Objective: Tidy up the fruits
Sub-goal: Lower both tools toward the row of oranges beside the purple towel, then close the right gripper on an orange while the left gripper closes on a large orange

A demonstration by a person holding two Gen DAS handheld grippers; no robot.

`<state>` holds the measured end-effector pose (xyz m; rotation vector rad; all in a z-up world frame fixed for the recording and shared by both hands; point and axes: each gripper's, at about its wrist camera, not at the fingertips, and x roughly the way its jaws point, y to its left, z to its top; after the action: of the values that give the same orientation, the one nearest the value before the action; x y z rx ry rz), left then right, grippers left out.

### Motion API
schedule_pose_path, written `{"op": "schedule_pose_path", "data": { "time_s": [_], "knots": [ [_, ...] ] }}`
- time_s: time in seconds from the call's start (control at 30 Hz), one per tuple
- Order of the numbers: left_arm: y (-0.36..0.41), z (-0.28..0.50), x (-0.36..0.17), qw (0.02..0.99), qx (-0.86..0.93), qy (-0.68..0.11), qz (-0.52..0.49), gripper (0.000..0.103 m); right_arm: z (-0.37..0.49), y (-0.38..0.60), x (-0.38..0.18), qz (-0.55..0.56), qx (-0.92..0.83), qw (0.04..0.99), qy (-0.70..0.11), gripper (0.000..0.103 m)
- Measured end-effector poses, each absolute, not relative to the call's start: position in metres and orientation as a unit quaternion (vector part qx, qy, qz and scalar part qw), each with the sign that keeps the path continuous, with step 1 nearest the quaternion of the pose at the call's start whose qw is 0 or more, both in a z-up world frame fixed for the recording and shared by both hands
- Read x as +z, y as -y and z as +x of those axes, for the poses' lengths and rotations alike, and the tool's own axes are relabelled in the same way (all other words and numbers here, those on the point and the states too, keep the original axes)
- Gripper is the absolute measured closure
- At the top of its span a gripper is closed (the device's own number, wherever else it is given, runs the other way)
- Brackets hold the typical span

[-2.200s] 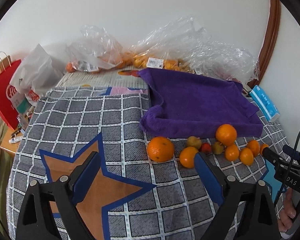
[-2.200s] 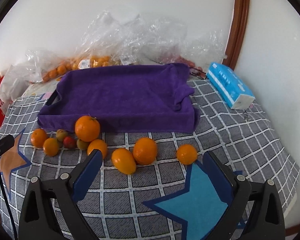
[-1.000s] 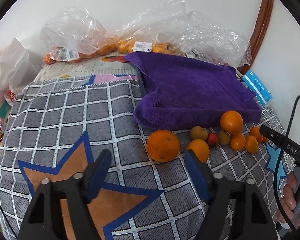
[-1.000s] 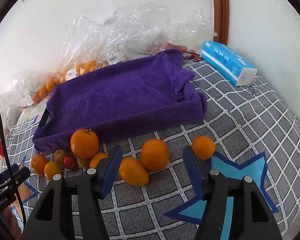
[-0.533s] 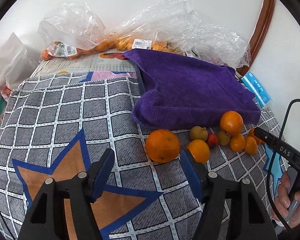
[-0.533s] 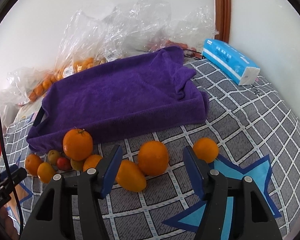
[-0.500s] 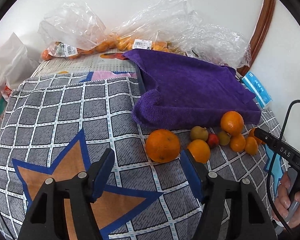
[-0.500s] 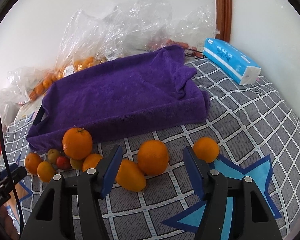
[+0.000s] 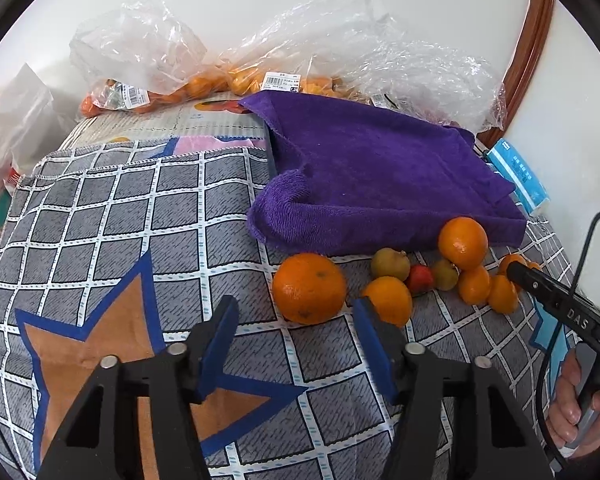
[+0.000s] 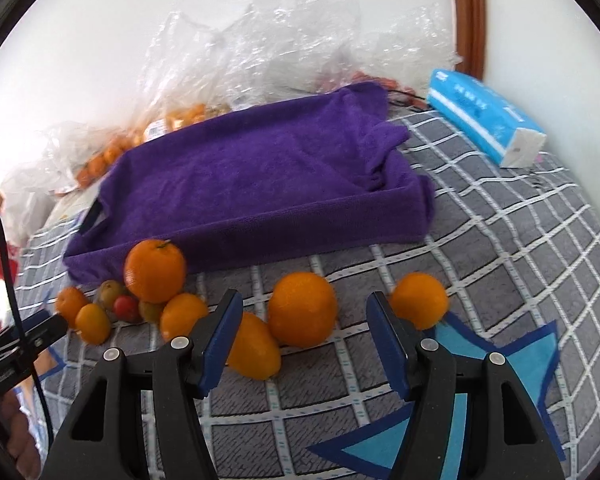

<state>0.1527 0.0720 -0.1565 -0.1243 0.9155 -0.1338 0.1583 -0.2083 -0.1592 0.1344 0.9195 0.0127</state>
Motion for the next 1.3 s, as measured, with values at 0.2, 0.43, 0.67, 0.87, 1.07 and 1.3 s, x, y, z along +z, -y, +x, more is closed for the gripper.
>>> {"op": "schedule_pose_path", "data": {
  "time_s": [0.2,0.43,0.67,0.87,1.07,1.3],
  "knots": [
    [-0.076,0.152,-0.156,0.892,-0.060,-0.442,-0.070,0.053,0.153,0.207,-0.156,0.054,0.012,0.897,-0.439,0.039],
    [-0.074,0.154,-0.157,0.887,-0.060,-0.451,-0.079,0.053,0.143,0.218,-0.150,0.054,0.012,0.904,-0.425,0.039],
    [-0.064,0.158,-0.155,0.888,-0.059,-0.451,-0.072,0.053,0.141,0.243,-0.146,0.064,-0.007,0.910,-0.410,0.044],
    [-0.058,0.158,-0.154,0.886,-0.072,-0.453,-0.065,0.053,0.153,0.260,-0.157,0.050,-0.031,0.903,-0.426,0.052],
    [-0.052,0.153,-0.152,0.888,-0.082,-0.450,-0.052,0.053,0.160,0.263,-0.177,0.036,-0.043,0.894,-0.445,0.069],
    [-0.067,0.162,-0.154,0.890,-0.048,-0.448,-0.067,0.054,0.158,0.265,-0.179,0.037,-0.029,0.897,-0.440,0.069]
  ]
}}
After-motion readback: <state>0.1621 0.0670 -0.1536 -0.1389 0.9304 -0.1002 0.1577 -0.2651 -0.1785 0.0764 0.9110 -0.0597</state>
